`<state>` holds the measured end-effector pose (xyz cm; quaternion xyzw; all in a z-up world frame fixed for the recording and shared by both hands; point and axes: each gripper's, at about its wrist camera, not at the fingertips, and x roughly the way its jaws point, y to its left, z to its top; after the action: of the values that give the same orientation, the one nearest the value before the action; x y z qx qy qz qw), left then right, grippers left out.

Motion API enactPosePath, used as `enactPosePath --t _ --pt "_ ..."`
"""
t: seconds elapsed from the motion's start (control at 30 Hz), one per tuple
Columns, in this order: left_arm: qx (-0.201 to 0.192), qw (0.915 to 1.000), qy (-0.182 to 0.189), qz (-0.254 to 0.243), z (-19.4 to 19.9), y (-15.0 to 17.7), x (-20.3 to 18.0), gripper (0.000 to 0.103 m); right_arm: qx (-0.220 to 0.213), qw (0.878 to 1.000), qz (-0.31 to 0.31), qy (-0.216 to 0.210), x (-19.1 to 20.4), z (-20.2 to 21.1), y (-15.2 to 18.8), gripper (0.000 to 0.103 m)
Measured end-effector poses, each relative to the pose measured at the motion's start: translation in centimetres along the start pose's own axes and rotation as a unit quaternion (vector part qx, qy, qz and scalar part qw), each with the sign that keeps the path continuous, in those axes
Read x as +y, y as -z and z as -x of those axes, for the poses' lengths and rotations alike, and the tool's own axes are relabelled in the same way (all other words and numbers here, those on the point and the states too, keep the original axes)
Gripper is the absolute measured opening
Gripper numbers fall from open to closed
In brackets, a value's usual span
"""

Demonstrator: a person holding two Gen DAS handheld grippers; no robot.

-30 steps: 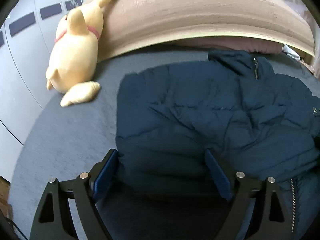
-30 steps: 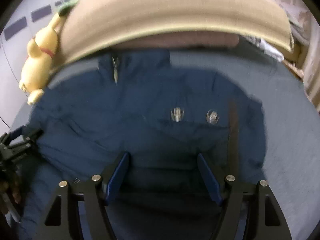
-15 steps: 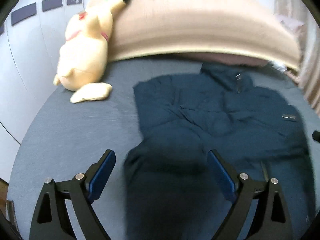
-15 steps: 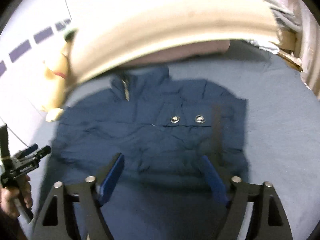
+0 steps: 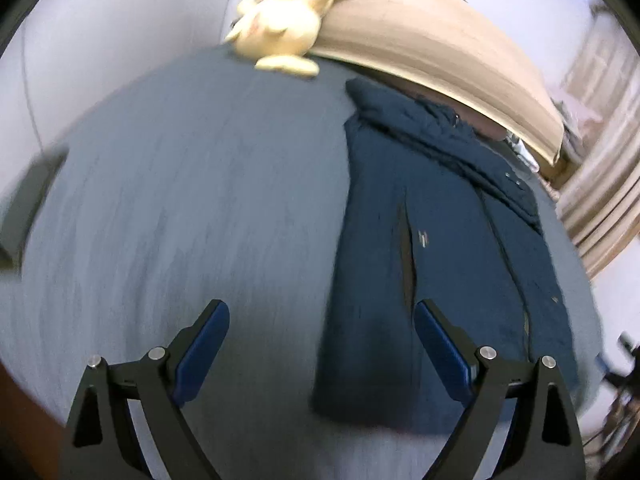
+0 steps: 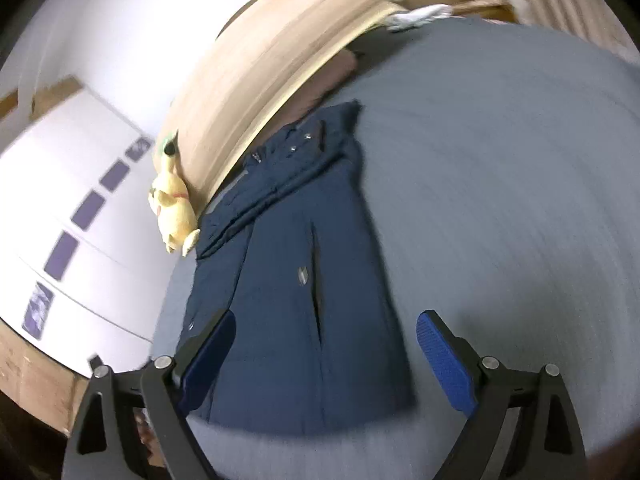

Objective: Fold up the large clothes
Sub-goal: 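Move the right tool to the jacket hem and close on it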

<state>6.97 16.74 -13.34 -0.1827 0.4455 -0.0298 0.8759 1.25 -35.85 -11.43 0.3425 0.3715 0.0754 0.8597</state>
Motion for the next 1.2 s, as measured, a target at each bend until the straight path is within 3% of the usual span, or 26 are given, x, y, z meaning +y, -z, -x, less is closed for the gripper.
enactPosePath --t 0.17,0.27,0.4,0.53,0.6,0.7,0.8,0.93,1.0,1.1,1.2 --pt "0.018 0.9998 0.012 0.001 0.2 1.7 0.0 0.094 0.032 0.999 -0.021 -0.004 -2.3 1.2 3.6 0.094" --pt "0.009 0.9989 0.041 0.018 0.4 0.9 -0.5 0.094 0.035 0.998 -0.038 -0.030 -2.8 0.3 2.9 0.094" --pt "0.003 0.9987 0.047 0.018 -0.6 -0.2 -1.4 0.094 0.039 0.998 -0.037 -0.036 -2.3 -2.9 1.6 0.094" --pt "0.027 0.9972 0.058 0.039 -2.4 -0.1 -1.1 0.094 0.076 0.995 -0.062 -0.036 -3.3 -6.9 1.4 0.094" --pt "0.037 0.9964 0.058 0.050 -3.1 0.2 -0.9 0.094 0.071 0.995 -0.055 -0.033 -3.0 -7.1 1.6 0.094" --pt "0.031 0.9955 0.073 0.051 -2.7 0.4 -0.8 0.094 0.093 0.989 -0.068 -0.091 -2.4 -7.1 1.9 0.094" --pt "0.028 0.9935 0.088 0.067 -2.6 0.2 -0.3 0.094 0.096 0.988 -0.059 -0.102 -2.1 -6.9 2.0 0.094" --pt "0.039 0.9951 0.076 0.049 -3.0 0.3 -1.2 0.094 0.102 0.989 -0.071 -0.085 -2.2 -8.1 2.3 0.093" --pt "0.052 0.9925 0.103 0.038 -3.0 0.3 -2.1 0.094 0.106 0.988 -0.057 -0.094 -1.2 -8.2 2.5 0.089" --pt "0.053 0.9926 0.106 0.027 -3.1 0.7 -2.8 0.094 0.108 0.989 -0.036 -0.099 0.0 -8.2 2.7 0.085" --pt "0.061 0.9890 0.126 0.047 -3.3 0.9 -2.4 0.093 0.116 0.988 -0.050 -0.086 -0.7 -8.9 2.9 0.083"
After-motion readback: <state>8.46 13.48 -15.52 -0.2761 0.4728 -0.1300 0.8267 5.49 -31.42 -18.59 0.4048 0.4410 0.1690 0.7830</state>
